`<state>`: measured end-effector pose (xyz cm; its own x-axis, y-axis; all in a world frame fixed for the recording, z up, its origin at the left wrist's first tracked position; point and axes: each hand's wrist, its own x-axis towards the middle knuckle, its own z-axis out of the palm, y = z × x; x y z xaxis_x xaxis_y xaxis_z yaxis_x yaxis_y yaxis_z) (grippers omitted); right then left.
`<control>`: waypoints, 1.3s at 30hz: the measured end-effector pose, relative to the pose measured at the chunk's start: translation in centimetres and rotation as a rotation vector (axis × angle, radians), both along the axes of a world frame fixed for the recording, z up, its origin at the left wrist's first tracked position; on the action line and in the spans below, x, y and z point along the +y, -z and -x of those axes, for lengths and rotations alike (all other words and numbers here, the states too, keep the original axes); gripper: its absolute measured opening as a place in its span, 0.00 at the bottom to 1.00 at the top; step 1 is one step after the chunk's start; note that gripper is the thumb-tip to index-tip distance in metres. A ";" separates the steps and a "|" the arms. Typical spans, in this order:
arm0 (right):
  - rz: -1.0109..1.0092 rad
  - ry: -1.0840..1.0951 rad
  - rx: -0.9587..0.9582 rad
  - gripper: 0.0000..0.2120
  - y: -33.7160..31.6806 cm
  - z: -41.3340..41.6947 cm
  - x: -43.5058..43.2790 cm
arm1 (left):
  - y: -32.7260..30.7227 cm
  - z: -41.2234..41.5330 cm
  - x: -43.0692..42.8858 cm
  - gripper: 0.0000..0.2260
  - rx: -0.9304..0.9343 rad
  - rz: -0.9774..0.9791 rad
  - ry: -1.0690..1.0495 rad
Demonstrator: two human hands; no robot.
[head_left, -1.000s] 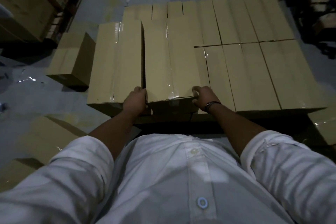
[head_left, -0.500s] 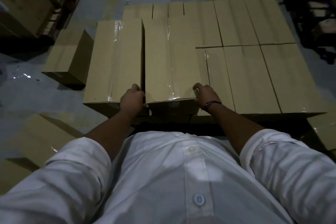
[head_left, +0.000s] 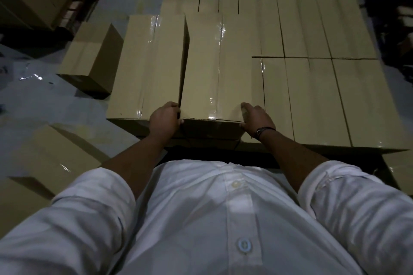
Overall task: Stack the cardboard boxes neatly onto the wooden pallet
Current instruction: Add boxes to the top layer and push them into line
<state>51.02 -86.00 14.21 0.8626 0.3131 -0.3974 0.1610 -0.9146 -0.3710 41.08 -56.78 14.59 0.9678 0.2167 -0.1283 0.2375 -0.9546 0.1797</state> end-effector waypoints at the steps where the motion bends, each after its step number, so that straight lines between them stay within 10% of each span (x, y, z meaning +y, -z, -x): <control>1: 0.008 -0.009 -0.003 0.34 0.0 0.1 0.0 | 0.0 0.0 0.1 0.10 -0.004 0.003 -0.005; 23: 0.111 -0.034 0.100 0.25 -2.9 -6.9 4.4 | -3.8 -5.8 1.6 0.08 0.237 0.164 -0.032; 29: 0.117 -0.034 0.048 0.31 -4.1 -15.5 8.4 | -2.3 -13.6 4.5 0.37 0.347 0.119 0.000; 39: 0.135 -0.136 0.001 0.35 -5.3 -27.2 17.9 | -1.7 -22.9 8.5 0.54 0.413 0.066 0.120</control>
<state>78.27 -68.10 19.51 0.8158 0.3705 -0.4440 0.2861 -0.9259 -0.2468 63.98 -48.23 16.24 0.8501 0.0844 -0.5198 0.1908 -0.9694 0.1547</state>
